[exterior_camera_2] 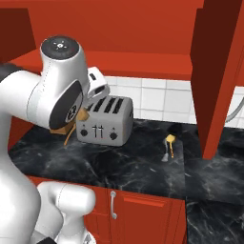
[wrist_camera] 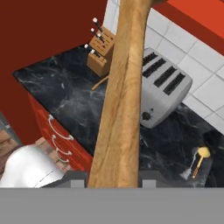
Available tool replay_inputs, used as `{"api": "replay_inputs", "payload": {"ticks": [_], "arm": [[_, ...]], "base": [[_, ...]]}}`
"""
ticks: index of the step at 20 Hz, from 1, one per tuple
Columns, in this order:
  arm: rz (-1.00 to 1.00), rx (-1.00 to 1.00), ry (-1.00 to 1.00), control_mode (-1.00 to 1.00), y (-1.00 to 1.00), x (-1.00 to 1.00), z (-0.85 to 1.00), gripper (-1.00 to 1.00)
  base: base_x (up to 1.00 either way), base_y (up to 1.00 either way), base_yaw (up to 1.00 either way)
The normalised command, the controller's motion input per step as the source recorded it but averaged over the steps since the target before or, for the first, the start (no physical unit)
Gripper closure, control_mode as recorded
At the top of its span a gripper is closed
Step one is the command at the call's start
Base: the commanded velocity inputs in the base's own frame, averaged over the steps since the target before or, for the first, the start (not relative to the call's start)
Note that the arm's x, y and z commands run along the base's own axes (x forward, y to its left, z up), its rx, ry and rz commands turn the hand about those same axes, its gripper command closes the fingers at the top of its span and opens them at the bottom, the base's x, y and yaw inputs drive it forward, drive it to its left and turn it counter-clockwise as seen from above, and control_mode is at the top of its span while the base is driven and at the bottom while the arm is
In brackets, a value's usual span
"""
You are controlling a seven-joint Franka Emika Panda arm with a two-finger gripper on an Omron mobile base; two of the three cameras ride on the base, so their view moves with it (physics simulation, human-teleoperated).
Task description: Organize the utensils by type. Pick up the wooden spoons from the counter and place them in the open cabinet. Then pick up the metallic utensils from the counter and place them in the open drawer.
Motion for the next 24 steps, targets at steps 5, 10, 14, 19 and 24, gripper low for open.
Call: {"api": "replay_inputs", "payload": {"ticks": [5, 10, 14, 19, 24], "arm": [[0.01, 0.0, 0.0, -1.0, 0.35, 0.4, 0.11, 1.0], [0.05, 0.0, -0.01, -1.0, 0.25, 0.32, 0.12, 1.0], [0.08, 0.0, 0.08, -1.0, 0.18, 0.37, 0.31, 1.0], [0.07, -0.01, 0.07, -1.0, 0.04, 0.44, 0.19, 1.0], [0.01, 0.0, 0.0, -1.0, 0.01, 0.55, -0.03, 1.0]], "base": [[0.0, 0.0, 0.0], [0.0, 0.0, 0.0], [0.0, 0.0, 0.0], [0.0, 0.0, 0.0], [0.0, 0.0, 0.0]]}}
